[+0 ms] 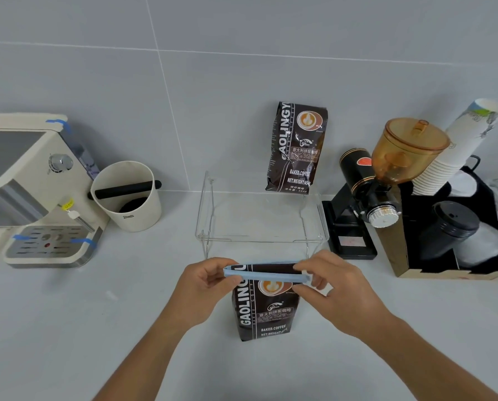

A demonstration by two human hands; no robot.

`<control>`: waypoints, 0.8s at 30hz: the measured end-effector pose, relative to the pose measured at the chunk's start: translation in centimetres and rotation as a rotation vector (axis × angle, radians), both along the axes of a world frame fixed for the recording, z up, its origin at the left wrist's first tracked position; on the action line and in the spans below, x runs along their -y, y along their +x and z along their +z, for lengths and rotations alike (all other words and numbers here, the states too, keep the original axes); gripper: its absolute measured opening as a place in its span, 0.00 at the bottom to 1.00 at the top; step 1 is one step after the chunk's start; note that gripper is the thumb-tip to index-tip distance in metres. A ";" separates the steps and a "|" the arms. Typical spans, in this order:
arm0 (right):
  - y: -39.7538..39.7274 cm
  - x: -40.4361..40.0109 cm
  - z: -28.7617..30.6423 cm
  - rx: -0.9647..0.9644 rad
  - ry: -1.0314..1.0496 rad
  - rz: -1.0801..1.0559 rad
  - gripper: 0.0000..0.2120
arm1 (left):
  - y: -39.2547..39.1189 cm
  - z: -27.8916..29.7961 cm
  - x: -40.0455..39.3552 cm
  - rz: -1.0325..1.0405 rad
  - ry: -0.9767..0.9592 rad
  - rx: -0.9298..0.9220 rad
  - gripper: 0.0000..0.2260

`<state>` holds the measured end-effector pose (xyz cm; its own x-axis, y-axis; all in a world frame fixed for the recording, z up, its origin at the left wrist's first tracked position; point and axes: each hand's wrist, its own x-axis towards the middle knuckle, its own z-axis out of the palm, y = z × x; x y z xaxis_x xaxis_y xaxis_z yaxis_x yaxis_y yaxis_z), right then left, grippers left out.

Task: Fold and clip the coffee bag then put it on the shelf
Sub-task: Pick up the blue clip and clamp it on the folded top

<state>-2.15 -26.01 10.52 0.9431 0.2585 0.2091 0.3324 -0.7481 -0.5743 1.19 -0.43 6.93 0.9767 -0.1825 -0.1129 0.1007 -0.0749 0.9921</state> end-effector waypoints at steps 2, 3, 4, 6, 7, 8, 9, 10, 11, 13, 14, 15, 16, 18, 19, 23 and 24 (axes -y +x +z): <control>0.1 0.7 -0.1 -0.039 0.015 -0.090 0.24 | -0.1 0.0 0.1 0.010 -0.010 0.003 0.15; 0.1 0.9 -0.1 -0.072 0.013 -0.122 0.28 | -0.1 0.0 0.1 0.012 -0.013 0.003 0.15; 0.3 1.1 -0.1 -0.115 0.019 -0.140 0.31 | -0.1 -0.1 0.1 0.014 -0.015 0.004 0.16; 0.6 1.2 -0.2 -0.235 0.083 -0.146 0.34 | 0.0 -0.1 0.2 0.018 -0.021 0.001 0.17; 0.8 1.2 -0.2 -0.301 0.131 -0.148 0.34 | 0.0 -0.2 0.2 0.024 -0.023 -0.004 0.17; 1.0 1.1 -0.2 -0.355 0.168 -0.148 0.32 | 0.0 -0.1 0.3 0.027 -0.024 -0.005 0.16; 1.1 1.1 -0.2 -0.391 0.189 -0.150 0.30 | -0.1 -0.1 0.4 0.025 -0.020 -0.007 0.16; 1.2 0.9 -0.2 -0.409 0.201 -0.148 0.26 | -0.1 0.0 0.3 0.019 -0.010 -0.008 0.15; 1.3 0.8 -0.2 -0.408 0.216 -0.145 0.21 | -0.1 0.1 0.3 0.006 0.014 -0.006 0.15; 1.3 0.7 0.0 -0.388 0.262 -0.132 0.14 | 0.1 0.6 -0.1 -0.042 0.123 0.018 0.12; 1.4 0.6 0.1 -0.381 0.278 -0.128 0.13 | 0.3 1.0 -0.4 -0.080 0.214 0.052 0.11; 1.4 0.7 0.1 -0.379 0.274 -0.128 0.12 | 0.5 1.4 -0.6 -0.123 0.322 0.097 0.10; 1.4 0.7 0.1 -0.376 0.262 -0.130 0.11 | 0.7 2.0 -0.6 -0.169 0.432 0.149 0.10; 1.4 0.8 -0.2 -0.370 0.237 -0.140 0.11 | 1.0 3.1 -0.2 -0.260 0.616 0.239 0.12; 1.4 0.8 -0.2 -0.368 0.235 -0.142 0.11 | 1.1 3.6 0.4 -0.306 0.685 0.272 0.15; 1.2 0.4 0.0 -0.365 0.252 -0.159 0.07 | 1.3 4.9 2.9 -0.437 0.840 0.390 0.17; 1.2 0.4 0.1 -0.357 0.236 -0.167 0.07 | 1.2 5.0 3.4 -0.460 0.868 0.429 0.16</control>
<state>-0.96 -26.43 10.60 0.9915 0.0816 -0.1016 -0.0310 -0.6097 -0.7920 2.42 -3.83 11.95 0.8235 -0.5656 -0.0449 -0.4616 -0.7138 0.5268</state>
